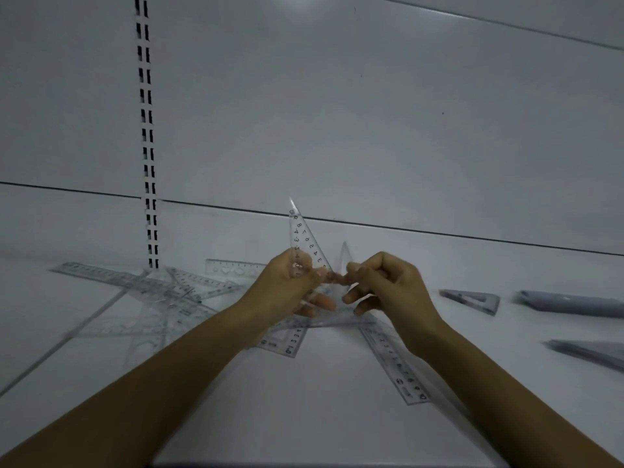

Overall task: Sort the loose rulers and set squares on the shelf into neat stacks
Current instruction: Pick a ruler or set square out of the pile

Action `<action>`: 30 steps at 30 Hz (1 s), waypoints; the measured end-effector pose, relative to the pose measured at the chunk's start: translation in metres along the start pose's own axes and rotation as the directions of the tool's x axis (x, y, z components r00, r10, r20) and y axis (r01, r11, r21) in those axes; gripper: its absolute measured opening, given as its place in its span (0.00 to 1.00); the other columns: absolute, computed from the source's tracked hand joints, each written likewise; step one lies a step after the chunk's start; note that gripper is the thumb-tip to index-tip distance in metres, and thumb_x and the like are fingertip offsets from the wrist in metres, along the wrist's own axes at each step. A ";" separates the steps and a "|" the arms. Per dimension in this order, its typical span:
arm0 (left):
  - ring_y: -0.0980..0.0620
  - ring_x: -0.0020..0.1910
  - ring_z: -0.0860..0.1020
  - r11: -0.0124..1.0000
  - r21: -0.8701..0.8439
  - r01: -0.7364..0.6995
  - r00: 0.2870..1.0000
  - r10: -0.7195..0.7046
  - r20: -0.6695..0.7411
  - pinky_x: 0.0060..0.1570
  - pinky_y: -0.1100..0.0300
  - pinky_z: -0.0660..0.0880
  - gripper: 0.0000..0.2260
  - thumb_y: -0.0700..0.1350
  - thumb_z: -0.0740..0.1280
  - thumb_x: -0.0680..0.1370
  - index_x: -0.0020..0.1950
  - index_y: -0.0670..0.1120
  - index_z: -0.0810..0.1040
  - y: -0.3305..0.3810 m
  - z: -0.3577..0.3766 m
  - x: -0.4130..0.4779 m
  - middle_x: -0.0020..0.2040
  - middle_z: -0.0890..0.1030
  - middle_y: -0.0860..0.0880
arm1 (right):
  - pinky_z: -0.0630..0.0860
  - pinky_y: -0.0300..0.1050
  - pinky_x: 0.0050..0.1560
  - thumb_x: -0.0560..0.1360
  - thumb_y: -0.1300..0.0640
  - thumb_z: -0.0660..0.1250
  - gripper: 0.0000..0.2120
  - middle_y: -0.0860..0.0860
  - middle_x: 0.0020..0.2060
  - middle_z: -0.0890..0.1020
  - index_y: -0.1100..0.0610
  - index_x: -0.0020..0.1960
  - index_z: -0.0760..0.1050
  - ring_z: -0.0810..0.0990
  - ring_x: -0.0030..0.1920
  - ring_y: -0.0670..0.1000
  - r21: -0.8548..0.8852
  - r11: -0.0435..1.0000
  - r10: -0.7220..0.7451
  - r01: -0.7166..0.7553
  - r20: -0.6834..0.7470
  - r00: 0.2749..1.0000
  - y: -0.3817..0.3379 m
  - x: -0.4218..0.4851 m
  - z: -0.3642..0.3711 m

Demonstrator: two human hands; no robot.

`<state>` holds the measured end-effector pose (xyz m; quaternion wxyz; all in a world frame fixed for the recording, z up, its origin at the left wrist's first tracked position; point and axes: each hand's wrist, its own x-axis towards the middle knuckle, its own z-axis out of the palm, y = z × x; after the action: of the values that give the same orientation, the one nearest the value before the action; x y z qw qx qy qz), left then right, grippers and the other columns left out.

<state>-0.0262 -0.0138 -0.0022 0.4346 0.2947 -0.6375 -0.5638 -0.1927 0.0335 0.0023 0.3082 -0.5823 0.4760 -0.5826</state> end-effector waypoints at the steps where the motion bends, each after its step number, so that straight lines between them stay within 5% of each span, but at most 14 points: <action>1: 0.49 0.34 0.82 1.000 0.008 -0.005 1.000 0.005 -0.003 0.30 0.62 0.76 0.06 0.42 0.63 0.79 0.48 0.44 0.65 0.000 0.000 0.000 0.41 0.85 0.50 | 0.77 0.42 0.32 0.75 0.60 0.66 0.07 0.57 0.39 0.84 0.63 0.40 0.73 0.82 0.34 0.53 0.046 0.998 0.033 -0.035 0.049 0.998 -0.001 0.000 0.001; 6: 0.50 0.35 0.83 1.000 0.009 -0.029 0.996 0.030 -0.083 0.29 0.62 0.76 0.06 0.43 0.65 0.78 0.46 0.45 0.67 0.002 -0.002 0.004 0.47 0.83 0.44 | 0.77 0.39 0.34 0.72 0.57 0.66 0.10 0.56 0.47 0.84 0.62 0.49 0.75 0.81 0.40 0.50 0.225 0.956 0.158 -0.189 0.147 0.976 -0.002 0.003 -0.004; 13: 0.54 0.29 0.78 0.995 0.084 -0.054 0.980 0.069 -0.188 0.28 0.63 0.73 0.08 0.43 0.64 0.79 0.55 0.45 0.68 -0.004 -0.001 0.008 0.43 0.85 0.51 | 0.78 0.37 0.35 0.75 0.61 0.66 0.08 0.54 0.47 0.85 0.59 0.53 0.77 0.84 0.40 0.49 0.317 0.925 0.225 -0.209 -0.015 0.974 0.000 0.006 -0.012; 18: 0.62 0.25 0.75 0.971 0.220 -0.095 0.990 0.116 -0.082 0.24 0.68 0.69 0.14 0.43 0.70 0.74 0.58 0.46 0.76 -0.002 0.010 0.002 0.41 0.83 0.48 | 0.78 0.37 0.36 0.75 0.61 0.67 0.06 0.51 0.44 0.86 0.59 0.51 0.78 0.84 0.40 0.49 0.119 0.984 0.146 -0.132 -0.116 0.982 -0.012 0.002 -0.016; 25: 0.58 0.27 0.75 0.943 0.287 -0.170 0.982 0.188 -0.036 0.27 0.67 0.71 0.08 0.45 0.69 0.75 0.54 0.49 0.79 0.021 0.053 0.003 0.35 0.83 0.54 | 0.80 0.43 0.42 0.69 0.61 0.73 0.10 0.57 0.42 0.85 0.61 0.50 0.80 0.84 0.42 0.53 -0.072 0.997 0.034 -0.026 0.111 0.993 -0.048 -0.014 -0.054; 30: 0.56 0.32 0.77 0.939 0.301 -0.164 0.986 0.166 0.019 0.30 0.62 0.71 0.06 0.47 0.60 0.80 0.54 0.50 0.75 0.027 0.127 0.016 0.45 0.83 0.52 | 0.80 0.37 0.39 0.71 0.58 0.72 0.06 0.49 0.36 0.85 0.57 0.47 0.83 0.83 0.36 0.45 -0.453 0.867 -0.185 0.206 0.091 0.979 -0.055 -0.021 -0.117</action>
<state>-0.1432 0.0362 0.0295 0.4323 0.3050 -0.7371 -0.4205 -0.2926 0.0950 0.0603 0.1114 -0.6966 0.5321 -0.4682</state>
